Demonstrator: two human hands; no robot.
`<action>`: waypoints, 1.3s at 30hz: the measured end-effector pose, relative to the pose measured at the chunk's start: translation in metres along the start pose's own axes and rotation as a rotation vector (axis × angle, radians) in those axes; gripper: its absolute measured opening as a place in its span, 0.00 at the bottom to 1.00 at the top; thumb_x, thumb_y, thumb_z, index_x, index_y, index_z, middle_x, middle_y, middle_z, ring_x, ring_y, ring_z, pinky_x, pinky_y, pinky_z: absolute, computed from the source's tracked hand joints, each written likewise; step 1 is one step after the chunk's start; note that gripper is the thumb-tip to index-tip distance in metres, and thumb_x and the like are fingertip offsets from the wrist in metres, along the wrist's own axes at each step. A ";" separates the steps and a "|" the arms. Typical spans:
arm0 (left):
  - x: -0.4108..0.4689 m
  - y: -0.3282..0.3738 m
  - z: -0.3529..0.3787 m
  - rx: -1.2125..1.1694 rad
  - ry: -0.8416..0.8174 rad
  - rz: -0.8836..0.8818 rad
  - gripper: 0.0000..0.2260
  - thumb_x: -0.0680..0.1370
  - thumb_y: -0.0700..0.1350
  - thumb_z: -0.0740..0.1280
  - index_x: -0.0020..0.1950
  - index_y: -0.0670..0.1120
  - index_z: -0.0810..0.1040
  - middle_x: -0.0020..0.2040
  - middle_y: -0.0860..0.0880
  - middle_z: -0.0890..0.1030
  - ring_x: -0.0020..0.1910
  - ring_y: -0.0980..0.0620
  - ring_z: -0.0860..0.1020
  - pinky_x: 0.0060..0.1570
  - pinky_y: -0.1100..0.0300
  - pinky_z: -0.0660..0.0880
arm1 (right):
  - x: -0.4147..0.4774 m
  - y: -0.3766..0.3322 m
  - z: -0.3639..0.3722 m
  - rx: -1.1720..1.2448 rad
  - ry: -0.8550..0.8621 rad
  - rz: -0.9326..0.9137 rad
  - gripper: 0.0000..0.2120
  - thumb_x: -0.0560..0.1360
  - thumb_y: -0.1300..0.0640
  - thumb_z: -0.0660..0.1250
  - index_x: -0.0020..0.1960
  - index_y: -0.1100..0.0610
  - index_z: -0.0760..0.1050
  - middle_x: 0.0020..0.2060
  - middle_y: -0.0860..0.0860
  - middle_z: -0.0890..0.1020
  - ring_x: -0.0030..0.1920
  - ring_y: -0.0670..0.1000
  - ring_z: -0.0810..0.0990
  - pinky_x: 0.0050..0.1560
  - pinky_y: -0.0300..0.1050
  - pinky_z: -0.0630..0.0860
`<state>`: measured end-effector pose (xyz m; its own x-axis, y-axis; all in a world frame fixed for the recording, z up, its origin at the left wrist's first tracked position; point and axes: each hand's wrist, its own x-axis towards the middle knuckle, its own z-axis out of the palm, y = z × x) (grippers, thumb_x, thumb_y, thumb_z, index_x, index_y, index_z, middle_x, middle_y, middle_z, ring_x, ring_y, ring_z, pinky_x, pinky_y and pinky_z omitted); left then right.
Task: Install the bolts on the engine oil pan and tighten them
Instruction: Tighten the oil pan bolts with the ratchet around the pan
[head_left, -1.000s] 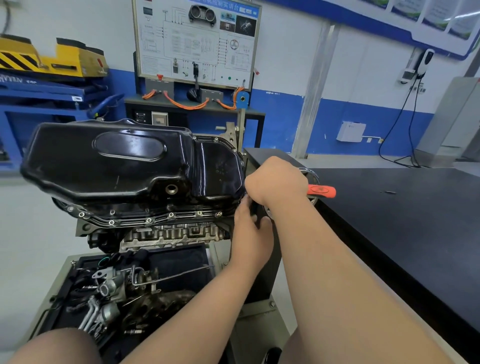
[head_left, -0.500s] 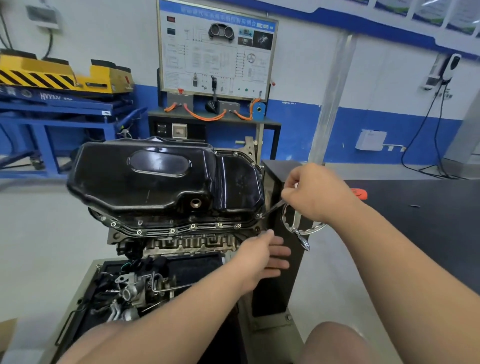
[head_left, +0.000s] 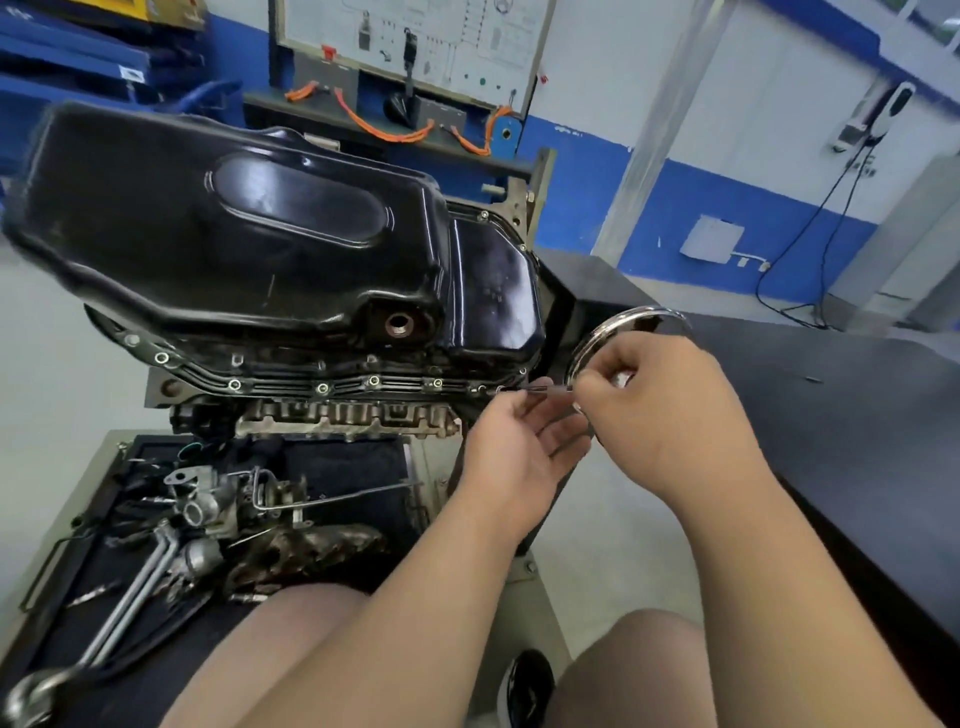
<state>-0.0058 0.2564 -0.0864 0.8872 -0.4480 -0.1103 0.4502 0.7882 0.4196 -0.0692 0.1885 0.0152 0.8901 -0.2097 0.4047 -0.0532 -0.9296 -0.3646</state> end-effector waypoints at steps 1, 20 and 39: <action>-0.001 -0.002 0.002 -0.026 0.012 0.012 0.10 0.79 0.43 0.56 0.46 0.46 0.76 0.42 0.46 0.81 0.36 0.49 0.80 0.40 0.56 0.75 | -0.001 0.000 0.002 0.015 0.002 0.010 0.05 0.69 0.51 0.63 0.37 0.48 0.77 0.33 0.44 0.80 0.33 0.43 0.75 0.33 0.40 0.71; 0.007 -0.002 0.008 -0.253 0.113 0.096 0.12 0.81 0.43 0.59 0.40 0.43 0.75 0.34 0.47 0.78 0.36 0.52 0.76 0.44 0.57 0.77 | -0.020 0.003 -0.016 0.235 -0.162 0.066 0.11 0.72 0.46 0.67 0.38 0.52 0.76 0.29 0.47 0.80 0.30 0.47 0.75 0.31 0.41 0.69; 0.009 -0.002 -0.003 -0.125 0.004 0.046 0.14 0.80 0.52 0.61 0.43 0.44 0.77 0.43 0.46 0.79 0.42 0.50 0.78 0.48 0.55 0.78 | -0.007 -0.009 -0.025 -0.534 -0.036 -0.158 0.27 0.71 0.30 0.54 0.32 0.53 0.70 0.27 0.48 0.73 0.28 0.49 0.71 0.27 0.39 0.59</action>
<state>0.0012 0.2523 -0.0910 0.9077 -0.4083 -0.0972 0.4175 0.8545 0.3090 -0.0866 0.1907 0.0361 0.9202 -0.0532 0.3878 -0.1313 -0.9753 0.1778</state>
